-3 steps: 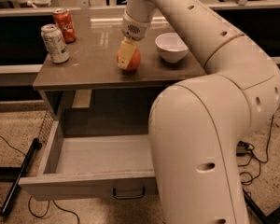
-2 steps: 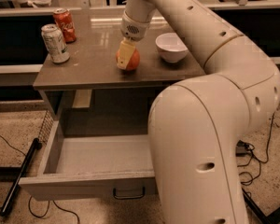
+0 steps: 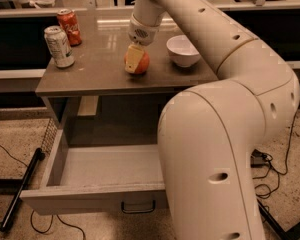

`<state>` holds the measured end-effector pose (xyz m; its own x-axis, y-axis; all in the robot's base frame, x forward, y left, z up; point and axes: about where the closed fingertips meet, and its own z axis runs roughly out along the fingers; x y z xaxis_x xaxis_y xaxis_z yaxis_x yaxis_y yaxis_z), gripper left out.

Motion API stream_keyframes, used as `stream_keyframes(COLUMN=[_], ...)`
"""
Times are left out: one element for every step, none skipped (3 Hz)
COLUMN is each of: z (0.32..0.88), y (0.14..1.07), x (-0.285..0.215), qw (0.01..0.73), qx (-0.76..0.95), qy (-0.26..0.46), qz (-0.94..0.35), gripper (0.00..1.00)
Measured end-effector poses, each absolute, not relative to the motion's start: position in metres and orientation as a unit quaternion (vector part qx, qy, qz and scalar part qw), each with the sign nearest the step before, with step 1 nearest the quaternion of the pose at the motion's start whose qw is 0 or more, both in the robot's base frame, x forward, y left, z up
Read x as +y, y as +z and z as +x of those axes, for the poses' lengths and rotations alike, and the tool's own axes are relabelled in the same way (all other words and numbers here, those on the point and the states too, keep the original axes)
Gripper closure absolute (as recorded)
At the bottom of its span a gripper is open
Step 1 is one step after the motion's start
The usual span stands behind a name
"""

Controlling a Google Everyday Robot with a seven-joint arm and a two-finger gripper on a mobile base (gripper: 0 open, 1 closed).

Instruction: Pick apple from top drawer and place on counter

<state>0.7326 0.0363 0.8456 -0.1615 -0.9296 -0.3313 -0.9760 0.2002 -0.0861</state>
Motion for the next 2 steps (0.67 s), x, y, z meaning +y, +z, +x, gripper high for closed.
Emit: stream_keyframes(z=[0.7338, 0.7340], y=[0.8425, 0.8423], x=[0.0382, 0.0388], qw=[0.157, 0.158], qx=[0.758, 0.758], qy=[0.074, 0.074], qz=[-0.628, -0.629], gripper=[0.00, 0.00])
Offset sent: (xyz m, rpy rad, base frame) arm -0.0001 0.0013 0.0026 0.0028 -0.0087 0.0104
